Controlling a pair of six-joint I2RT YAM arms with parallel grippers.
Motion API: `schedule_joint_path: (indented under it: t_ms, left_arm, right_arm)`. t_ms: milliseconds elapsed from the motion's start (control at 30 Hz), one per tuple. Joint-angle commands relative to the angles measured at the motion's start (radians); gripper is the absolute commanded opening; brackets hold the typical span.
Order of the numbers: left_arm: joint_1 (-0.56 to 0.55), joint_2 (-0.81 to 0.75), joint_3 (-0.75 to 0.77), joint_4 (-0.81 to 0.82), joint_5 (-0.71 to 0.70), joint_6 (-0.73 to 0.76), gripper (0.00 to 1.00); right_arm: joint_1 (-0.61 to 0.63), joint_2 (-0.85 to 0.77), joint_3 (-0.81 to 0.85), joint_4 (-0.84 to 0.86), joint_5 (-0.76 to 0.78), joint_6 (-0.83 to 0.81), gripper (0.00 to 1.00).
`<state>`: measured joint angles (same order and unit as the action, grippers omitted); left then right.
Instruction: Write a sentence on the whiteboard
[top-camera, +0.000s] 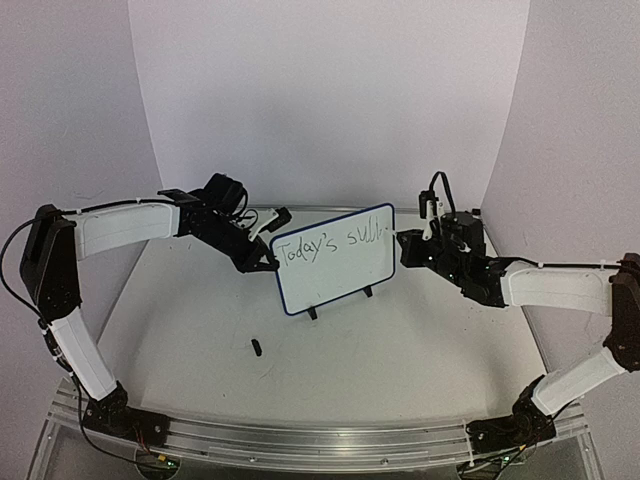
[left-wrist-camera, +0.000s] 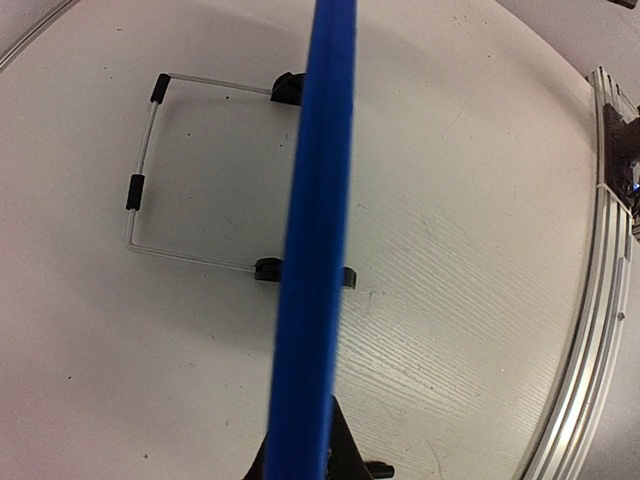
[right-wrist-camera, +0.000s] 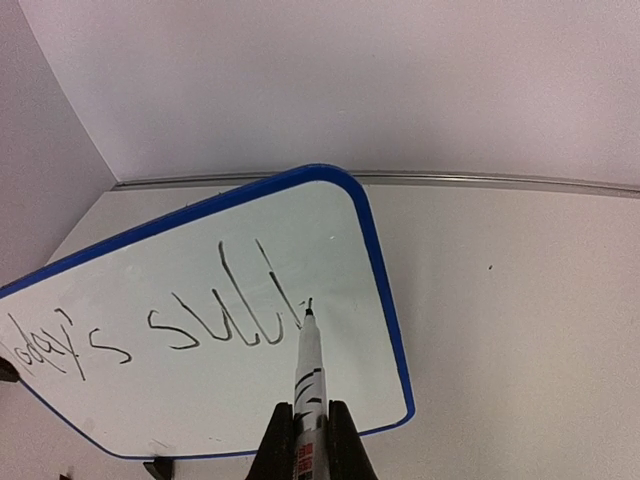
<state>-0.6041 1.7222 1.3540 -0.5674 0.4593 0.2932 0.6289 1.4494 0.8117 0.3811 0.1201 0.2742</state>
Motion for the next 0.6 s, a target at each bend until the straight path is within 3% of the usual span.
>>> schedule_joint_path:
  t_ms: [0,200,567]
  left_arm:
    - [-0.005,0.037,0.002,-0.062,-0.09,0.039,0.0]
    - [-0.007,0.036,0.002,-0.063,-0.089,0.038,0.0]
    - [-0.007,0.03,0.0,-0.063,-0.094,0.04,0.0]
  right_arm:
    - [-0.003,-0.121,-0.038,-0.044,-0.088,0.027,0.0]
    - [0.003,-0.12,-0.03,-0.059,-0.246,0.009,0.0]
    - [0.066,0.013,0.07,-0.049,-0.259,-0.032,0.0]
